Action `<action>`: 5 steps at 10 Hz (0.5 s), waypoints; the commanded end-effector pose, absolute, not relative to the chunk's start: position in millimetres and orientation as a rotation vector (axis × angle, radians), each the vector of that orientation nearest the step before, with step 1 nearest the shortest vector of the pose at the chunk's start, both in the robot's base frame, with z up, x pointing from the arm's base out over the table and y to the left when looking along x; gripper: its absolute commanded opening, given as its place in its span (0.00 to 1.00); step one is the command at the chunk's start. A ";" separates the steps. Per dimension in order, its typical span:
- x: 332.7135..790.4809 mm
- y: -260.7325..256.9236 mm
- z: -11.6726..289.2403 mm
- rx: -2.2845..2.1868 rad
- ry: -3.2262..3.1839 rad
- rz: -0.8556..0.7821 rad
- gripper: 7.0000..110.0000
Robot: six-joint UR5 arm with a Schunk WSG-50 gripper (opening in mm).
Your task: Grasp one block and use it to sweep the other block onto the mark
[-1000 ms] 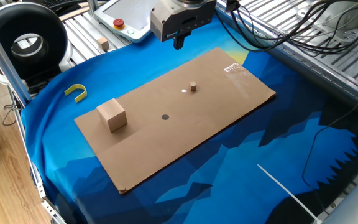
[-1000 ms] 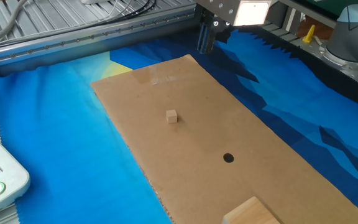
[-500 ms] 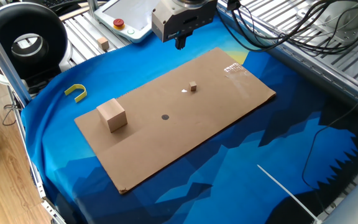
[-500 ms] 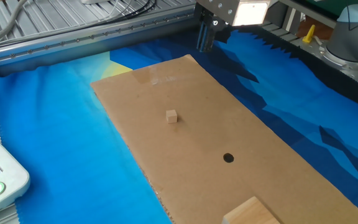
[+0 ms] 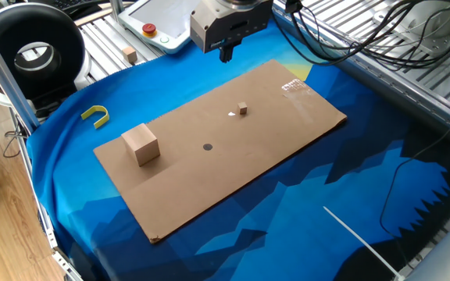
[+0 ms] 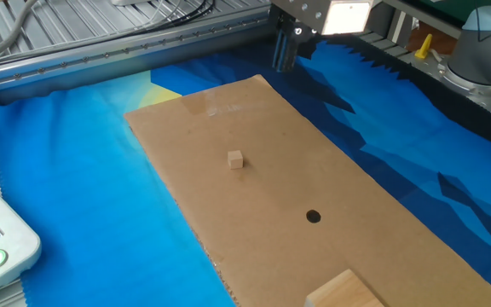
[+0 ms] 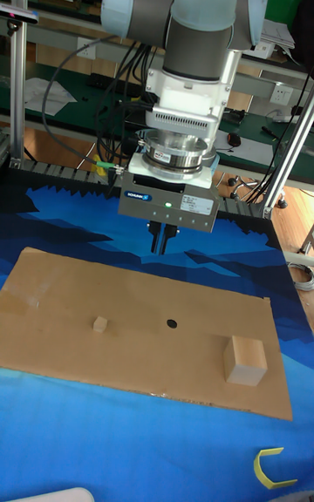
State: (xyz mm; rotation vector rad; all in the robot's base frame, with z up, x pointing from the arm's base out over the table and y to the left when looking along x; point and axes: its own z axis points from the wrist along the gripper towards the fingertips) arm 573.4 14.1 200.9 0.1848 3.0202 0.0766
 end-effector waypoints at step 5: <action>562.7 19.8 202.7 0.216 3.061 0.113 0.00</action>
